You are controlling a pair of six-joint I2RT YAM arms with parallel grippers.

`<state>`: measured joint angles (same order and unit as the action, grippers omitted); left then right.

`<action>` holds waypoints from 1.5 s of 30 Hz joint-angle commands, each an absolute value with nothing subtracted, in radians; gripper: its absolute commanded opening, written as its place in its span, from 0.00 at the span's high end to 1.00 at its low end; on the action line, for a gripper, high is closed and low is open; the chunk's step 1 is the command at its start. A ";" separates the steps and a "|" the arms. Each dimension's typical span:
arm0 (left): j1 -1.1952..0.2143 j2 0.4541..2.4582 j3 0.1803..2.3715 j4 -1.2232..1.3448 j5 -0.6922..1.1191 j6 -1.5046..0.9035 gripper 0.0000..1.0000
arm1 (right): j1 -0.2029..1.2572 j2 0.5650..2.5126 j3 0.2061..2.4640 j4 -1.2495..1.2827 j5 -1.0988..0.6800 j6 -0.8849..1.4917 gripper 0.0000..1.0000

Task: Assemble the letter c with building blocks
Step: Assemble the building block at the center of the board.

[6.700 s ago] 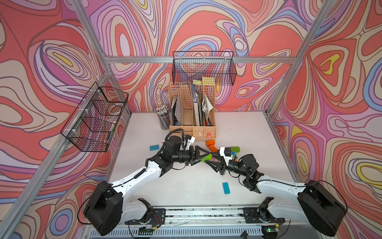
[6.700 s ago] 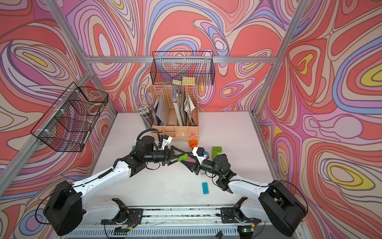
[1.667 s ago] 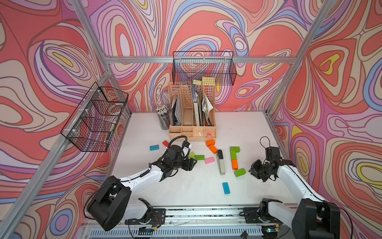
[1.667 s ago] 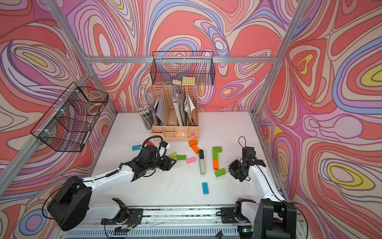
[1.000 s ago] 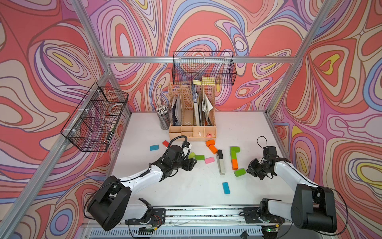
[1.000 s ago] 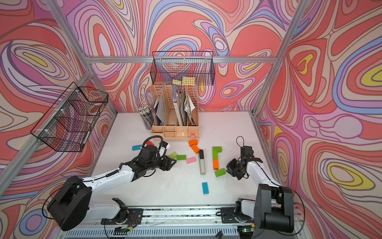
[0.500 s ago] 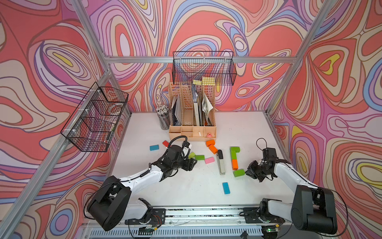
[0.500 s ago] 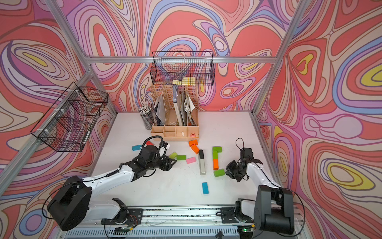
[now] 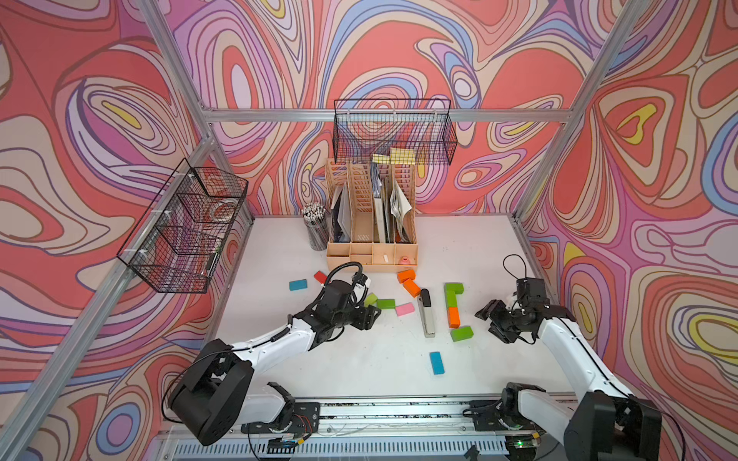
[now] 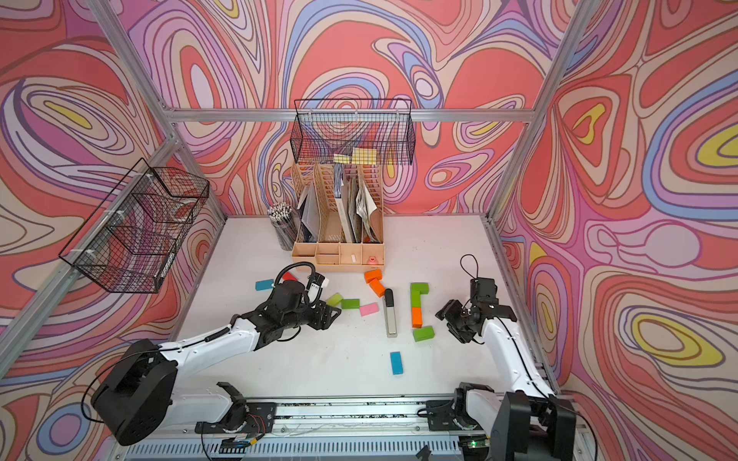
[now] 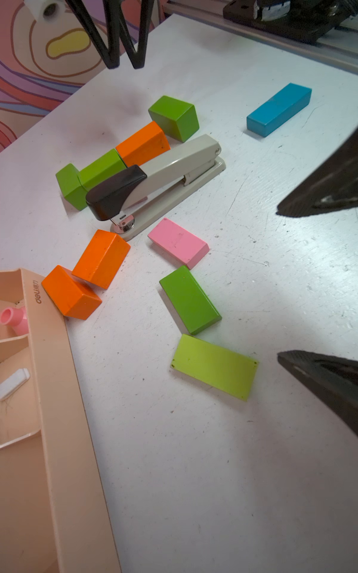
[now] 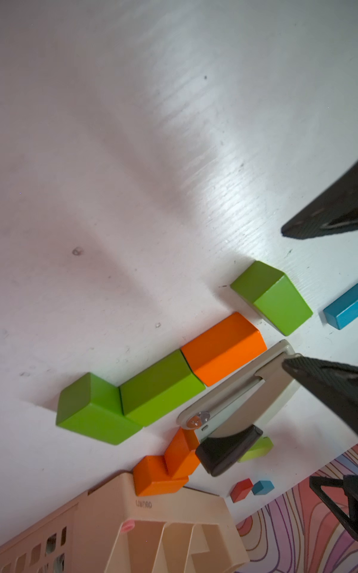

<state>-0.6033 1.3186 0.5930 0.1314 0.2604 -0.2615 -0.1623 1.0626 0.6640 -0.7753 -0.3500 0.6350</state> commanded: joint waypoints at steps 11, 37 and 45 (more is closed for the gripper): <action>-0.608 1.300 0.590 0.153 0.248 -0.242 0.29 | 0.205 1.120 0.728 -0.868 -0.042 0.619 0.08; -0.609 1.304 0.583 0.169 0.253 -0.242 0.29 | 0.385 1.235 0.702 -0.815 0.063 0.643 0.03; -0.608 1.304 0.585 0.168 0.251 -0.241 0.29 | 0.384 1.263 0.698 -0.772 0.062 0.621 0.05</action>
<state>-0.6033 1.3151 0.5930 0.1501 0.2596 -0.2611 0.3767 1.2503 0.7071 -0.8040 0.0452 0.6300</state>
